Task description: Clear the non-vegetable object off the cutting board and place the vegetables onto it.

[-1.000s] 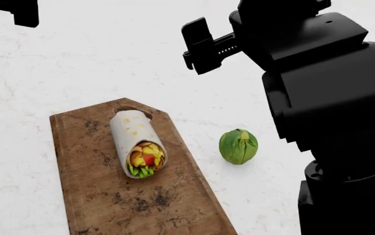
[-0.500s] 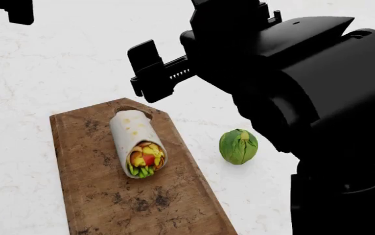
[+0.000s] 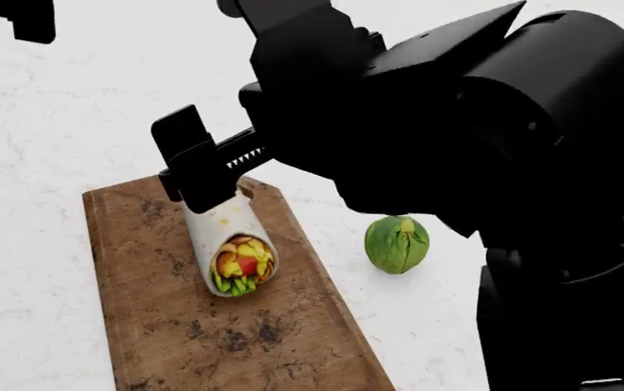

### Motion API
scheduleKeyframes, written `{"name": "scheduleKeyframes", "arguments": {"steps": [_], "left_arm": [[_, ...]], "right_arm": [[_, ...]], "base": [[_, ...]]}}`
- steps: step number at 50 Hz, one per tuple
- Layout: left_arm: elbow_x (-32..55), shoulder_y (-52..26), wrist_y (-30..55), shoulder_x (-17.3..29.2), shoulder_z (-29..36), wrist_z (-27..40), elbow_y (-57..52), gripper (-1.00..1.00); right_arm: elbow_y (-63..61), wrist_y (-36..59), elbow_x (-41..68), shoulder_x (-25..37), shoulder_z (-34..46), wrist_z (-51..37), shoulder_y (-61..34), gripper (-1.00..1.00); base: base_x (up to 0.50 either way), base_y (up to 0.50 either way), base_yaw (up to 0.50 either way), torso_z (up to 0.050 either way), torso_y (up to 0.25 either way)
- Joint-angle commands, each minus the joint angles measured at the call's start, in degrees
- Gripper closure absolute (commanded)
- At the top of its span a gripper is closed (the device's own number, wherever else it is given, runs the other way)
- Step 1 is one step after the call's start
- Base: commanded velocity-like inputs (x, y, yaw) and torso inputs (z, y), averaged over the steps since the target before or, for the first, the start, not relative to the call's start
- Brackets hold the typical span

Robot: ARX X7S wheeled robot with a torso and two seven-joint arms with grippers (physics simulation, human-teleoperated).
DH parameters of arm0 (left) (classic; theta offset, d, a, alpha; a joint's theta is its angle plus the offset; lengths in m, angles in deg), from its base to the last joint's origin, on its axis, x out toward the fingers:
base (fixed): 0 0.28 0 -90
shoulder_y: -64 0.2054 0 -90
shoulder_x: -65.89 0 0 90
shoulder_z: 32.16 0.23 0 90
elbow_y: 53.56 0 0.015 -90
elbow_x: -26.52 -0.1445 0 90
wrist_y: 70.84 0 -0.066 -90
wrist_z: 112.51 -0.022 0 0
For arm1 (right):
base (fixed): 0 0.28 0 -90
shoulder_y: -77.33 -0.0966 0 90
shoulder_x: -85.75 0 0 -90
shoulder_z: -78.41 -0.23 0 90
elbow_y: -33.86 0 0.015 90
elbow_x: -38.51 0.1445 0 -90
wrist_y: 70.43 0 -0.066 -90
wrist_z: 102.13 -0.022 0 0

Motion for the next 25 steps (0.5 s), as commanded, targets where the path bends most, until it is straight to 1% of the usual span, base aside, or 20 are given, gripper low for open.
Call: {"name": "scheduleKeyframes", "arguments": {"steps": [1, 4, 7, 10, 18, 19, 25], "left_arm": [[-0.9, 0.4, -0.8, -1.1, -0.9, -1.3, 0.2, -1.0], [-0.8, 0.8, -0.9, -1.1, -1.0, -1.3, 0.1, -1.0], [-0.8, 0.8, -1.0, -1.0, -0.9, -1.3, 0.3, -1.0], [-0.8, 0.4, -1.3, -0.9, -1.0, -1.3, 0.9, -1.0], [-0.7, 0.9, -1.6, -0.8, -1.1, -1.2, 1.0, -1.0], [-0.6, 0.9, -1.6, -0.8, -1.1, -1.2, 0.9, -1.0], [-0.6, 1.2, -1.9, -0.8, -1.0, -1.1, 1.2, -1.0]], "right_arm": [[6.7, 1.3, 4.1, -3.4, -0.3, -4.4, -2.3, -1.0], [8.0, -1.1, 3.0, -3.5, 2.2, -2.3, -2.6, -1.0], [10.4, -1.8, 3.3, -4.3, 2.2, -1.7, -2.7, -1.0], [15.2, -1.5, 4.5, -5.8, -0.4, -3.6, -3.1, -1.0], [19.9, -5.6, 2.9, -6.4, 2.8, 0.6, -3.6, -1.0], [19.3, -6.8, 1.7, -6.1, 4.6, 1.9, -3.4, -1.0], [20.4, -7.8, 1.9, -6.5, 5.1, 1.8, -1.6, -1.0]], "base": [[0.0, 0.0, 0.0, 0.0, 0.0], [0.0, 0.0, 0.0, 0.0, 0.0], [0.0, 0.0, 0.0, 0.0, 0.0], [0.0, 0.0, 0.0, 0.0, 0.0], [0.0, 0.0, 0.0, 0.0, 0.0], [0.0, 0.0, 0.0, 0.0, 0.0], [0.0, 0.0, 0.0, 0.0, 0.0]]}}
